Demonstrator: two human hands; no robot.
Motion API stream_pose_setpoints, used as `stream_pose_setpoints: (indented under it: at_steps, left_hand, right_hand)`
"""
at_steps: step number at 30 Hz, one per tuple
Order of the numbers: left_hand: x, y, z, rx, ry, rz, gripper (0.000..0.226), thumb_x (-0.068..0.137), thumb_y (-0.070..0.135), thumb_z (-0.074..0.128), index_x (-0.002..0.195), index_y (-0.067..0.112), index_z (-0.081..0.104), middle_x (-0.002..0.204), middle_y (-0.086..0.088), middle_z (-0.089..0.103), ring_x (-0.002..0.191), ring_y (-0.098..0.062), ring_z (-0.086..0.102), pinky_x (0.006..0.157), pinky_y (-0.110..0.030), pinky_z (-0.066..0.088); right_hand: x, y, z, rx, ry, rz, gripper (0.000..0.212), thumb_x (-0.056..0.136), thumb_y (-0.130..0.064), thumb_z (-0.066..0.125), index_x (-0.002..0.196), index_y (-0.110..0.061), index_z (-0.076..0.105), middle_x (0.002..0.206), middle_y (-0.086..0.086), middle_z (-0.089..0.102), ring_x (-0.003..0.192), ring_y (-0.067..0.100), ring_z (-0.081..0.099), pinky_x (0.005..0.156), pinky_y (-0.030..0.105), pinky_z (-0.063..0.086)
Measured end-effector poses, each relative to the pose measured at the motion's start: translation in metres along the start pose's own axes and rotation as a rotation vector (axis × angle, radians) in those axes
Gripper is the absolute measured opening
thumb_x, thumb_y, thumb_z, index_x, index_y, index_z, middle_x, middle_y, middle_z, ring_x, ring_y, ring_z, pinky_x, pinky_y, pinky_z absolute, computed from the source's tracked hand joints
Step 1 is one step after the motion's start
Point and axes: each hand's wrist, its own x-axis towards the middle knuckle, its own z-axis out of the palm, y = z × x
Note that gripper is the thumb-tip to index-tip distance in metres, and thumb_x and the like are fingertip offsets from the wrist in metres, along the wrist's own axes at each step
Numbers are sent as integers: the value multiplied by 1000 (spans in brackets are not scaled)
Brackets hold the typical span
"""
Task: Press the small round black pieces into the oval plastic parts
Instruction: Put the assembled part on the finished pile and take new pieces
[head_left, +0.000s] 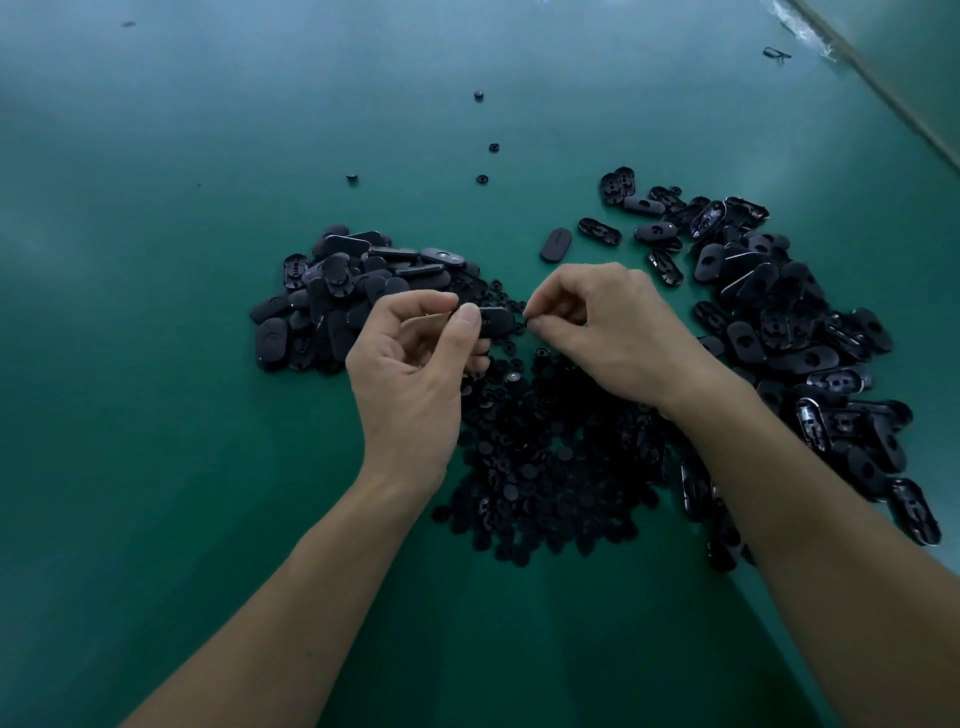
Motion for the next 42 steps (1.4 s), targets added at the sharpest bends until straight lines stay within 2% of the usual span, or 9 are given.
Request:
stream_pose_setpoints:
  at_steps: [2, 5, 10, 16, 21, 28, 39, 42]
  left_hand:
    - [0, 0, 1, 0, 3, -10, 5, 95, 8, 68, 99, 12, 67, 78, 1, 73, 70, -16, 70, 66, -25, 57]
    - [0, 0, 1, 5, 6, -17, 8, 97, 9, 65, 99, 14, 71, 80, -1, 74, 72, -17, 71, 67, -24, 57]
    - [0, -2, 1, -8, 16, -38, 11, 98, 8, 63, 105, 12, 71, 88, -5, 77, 79, -21, 75, 70, -24, 59]
    - [0, -2, 1, 8, 17, -32, 14, 96, 4, 65, 104, 11, 73, 87, -3, 78, 79, -20, 76, 72, -24, 59]
    - [-1, -1, 2, 23, 16, -26, 14, 94, 0, 66, 101, 11, 73, 85, -1, 78, 78, -17, 76, 72, -23, 59]
    - [0, 0, 1, 78, -6, -19, 14, 93, 1, 68, 101, 10, 74, 87, -1, 78, 81, -16, 75, 76, -26, 60]
    - [-1, 0, 1, 127, -13, -19, 13, 93, 5, 69, 101, 13, 74, 91, -5, 77, 87, -26, 75, 83, -43, 62]
    - [-1, 1, 1, 120, -11, -26, 13, 93, 4, 68, 100, 13, 74, 91, -5, 77, 86, -26, 75, 83, -46, 61]
  right_hand:
    - [-1, -1, -1, 32, 5, 20, 16, 96, -17, 63, 87, -29, 61, 82, -10, 68, 73, -1, 64, 68, 11, 49]
    - [-4, -5, -5, 167, 33, 39, 17, 100, -14, 55, 90, -28, 55, 84, -5, 73, 74, 4, 70, 74, 27, 59]
    - [-9, -18, -9, 266, 181, -24, 6, 90, -17, 72, 92, -22, 73, 80, -5, 73, 74, 11, 71, 77, 38, 61]
    - [-17, -28, -2, 396, 135, -26, 15, 89, -9, 74, 100, -19, 73, 77, -2, 75, 73, 10, 73, 73, 26, 59]
    - [-18, -33, 6, 374, 186, -28, 10, 85, -11, 78, 88, -20, 75, 77, -6, 74, 73, 7, 71, 75, 27, 59]
    - [-18, -35, 15, 318, 221, 12, 9, 86, -14, 77, 87, -23, 77, 74, -13, 73, 70, -4, 69, 68, 12, 53]
    - [-18, -36, 18, 250, 237, 15, 13, 86, -10, 74, 85, -23, 74, 71, -14, 70, 68, -5, 67, 63, 9, 51]
    - [-20, -37, 20, 258, 239, 15, 12, 86, -10, 74, 86, -22, 74, 74, -12, 71, 69, -2, 68, 65, 12, 53]
